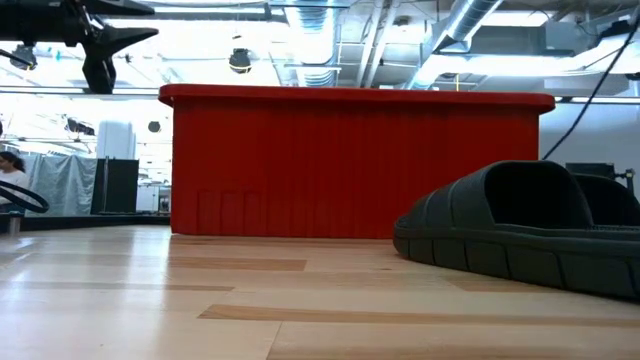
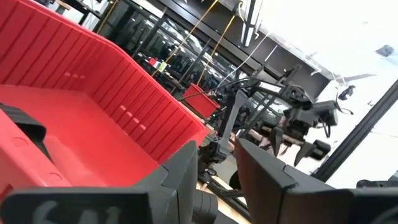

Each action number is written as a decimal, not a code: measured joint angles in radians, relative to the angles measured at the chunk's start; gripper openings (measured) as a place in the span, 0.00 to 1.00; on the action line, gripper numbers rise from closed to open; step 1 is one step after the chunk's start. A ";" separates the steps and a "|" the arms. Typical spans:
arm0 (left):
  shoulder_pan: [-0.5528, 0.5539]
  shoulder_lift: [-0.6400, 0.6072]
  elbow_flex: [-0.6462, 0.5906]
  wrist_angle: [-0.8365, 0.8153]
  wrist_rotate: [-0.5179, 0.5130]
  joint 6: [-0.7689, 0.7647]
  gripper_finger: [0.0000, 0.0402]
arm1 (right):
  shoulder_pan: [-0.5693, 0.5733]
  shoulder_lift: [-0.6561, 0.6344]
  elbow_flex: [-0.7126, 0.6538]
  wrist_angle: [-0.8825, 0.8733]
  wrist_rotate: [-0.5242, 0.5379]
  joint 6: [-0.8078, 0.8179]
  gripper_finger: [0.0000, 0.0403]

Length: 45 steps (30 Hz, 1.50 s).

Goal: Pick and place slides into bin
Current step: Put the black slipper into the red bin

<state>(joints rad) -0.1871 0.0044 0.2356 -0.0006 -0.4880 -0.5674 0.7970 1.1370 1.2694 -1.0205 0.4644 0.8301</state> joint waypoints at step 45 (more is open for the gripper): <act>0.000 0.000 0.000 -0.031 0.090 0.000 0.26 | -0.191 0.647 0.014 0.205 -0.235 -0.168 0.57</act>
<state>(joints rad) -0.1871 0.0048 0.2356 -0.0316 -0.3977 -0.5673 0.6064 1.7844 1.2838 -0.8150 0.2298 0.6625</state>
